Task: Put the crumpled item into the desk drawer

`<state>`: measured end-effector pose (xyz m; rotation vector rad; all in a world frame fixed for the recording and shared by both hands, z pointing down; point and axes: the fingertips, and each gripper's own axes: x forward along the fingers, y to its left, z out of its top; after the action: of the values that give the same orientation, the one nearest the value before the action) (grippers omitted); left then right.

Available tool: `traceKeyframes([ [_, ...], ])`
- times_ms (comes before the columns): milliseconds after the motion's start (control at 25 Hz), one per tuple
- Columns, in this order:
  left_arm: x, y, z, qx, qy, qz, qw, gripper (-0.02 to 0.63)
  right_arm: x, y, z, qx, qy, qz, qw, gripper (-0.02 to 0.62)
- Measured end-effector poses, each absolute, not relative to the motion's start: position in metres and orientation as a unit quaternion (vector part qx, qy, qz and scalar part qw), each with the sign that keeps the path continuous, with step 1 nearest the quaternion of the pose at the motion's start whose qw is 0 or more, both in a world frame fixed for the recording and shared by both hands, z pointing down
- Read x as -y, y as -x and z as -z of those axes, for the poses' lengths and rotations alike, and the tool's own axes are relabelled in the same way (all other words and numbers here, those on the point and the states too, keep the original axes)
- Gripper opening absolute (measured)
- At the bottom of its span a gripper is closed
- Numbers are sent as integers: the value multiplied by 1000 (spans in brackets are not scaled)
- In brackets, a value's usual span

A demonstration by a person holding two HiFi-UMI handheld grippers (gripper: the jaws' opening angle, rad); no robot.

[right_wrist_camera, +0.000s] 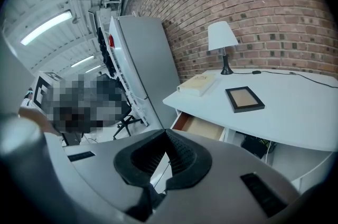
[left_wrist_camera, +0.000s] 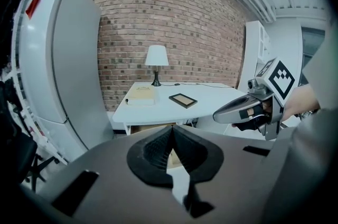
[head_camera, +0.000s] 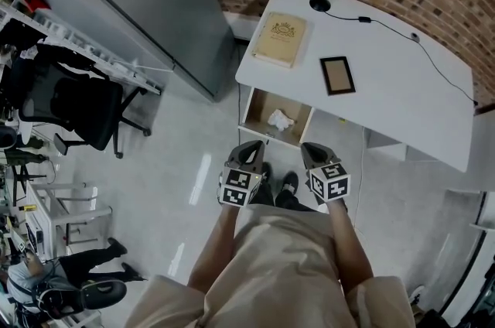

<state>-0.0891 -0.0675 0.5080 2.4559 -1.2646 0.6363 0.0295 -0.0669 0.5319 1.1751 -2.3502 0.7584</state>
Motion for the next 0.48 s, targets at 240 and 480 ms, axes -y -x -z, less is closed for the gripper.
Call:
traceKeyframes([
  [240, 68, 94, -508, 456, -844, -215, 183, 15, 63, -31, -530, 844, -420, -272, 195, 25],
  [480, 63, 99, -508, 464, -837, -214, 195, 15, 56, -27, -532, 845, -413, -276, 197, 25],
])
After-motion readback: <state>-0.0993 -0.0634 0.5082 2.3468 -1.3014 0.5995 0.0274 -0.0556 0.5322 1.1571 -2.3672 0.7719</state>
